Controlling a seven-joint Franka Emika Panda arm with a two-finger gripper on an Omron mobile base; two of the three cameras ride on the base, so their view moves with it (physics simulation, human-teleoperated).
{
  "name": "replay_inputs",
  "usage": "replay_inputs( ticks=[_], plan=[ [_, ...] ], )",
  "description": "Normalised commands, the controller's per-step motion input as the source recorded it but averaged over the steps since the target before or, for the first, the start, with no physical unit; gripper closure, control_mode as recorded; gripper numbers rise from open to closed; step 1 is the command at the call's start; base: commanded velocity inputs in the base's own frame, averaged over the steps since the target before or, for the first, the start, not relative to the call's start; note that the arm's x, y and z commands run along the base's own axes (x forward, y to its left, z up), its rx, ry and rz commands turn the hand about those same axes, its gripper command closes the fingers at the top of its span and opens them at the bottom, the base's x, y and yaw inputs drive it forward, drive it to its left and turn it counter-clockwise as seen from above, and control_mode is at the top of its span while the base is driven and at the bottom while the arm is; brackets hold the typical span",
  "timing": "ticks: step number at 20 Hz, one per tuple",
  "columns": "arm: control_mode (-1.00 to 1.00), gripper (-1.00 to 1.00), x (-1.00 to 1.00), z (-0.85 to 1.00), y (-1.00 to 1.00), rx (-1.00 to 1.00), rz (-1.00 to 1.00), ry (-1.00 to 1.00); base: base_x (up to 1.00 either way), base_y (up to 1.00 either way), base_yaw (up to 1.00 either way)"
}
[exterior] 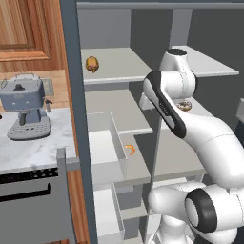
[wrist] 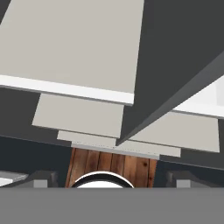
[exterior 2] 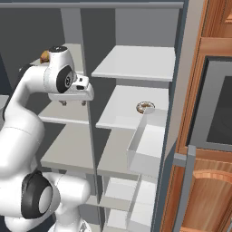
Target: Pick up the frozen chicken drumstick from the freezer, place it on any shelf in the fridge, and close the fridge and freezer doors when done.
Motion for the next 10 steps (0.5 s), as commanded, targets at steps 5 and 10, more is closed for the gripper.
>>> replay_inputs(
  ticks=[5, 10],
  plan=[
    [-1.00, -1.00, -0.42, 0.00, 0.00, 0.00, 0.01, -0.05, 0.00, 0.00, 0.00],
    [-1.00, -1.00, -0.38, 0.00, 0.00, 0.00, 0.00, -0.11, 0.00, 0.00, 0.00]
  ],
)
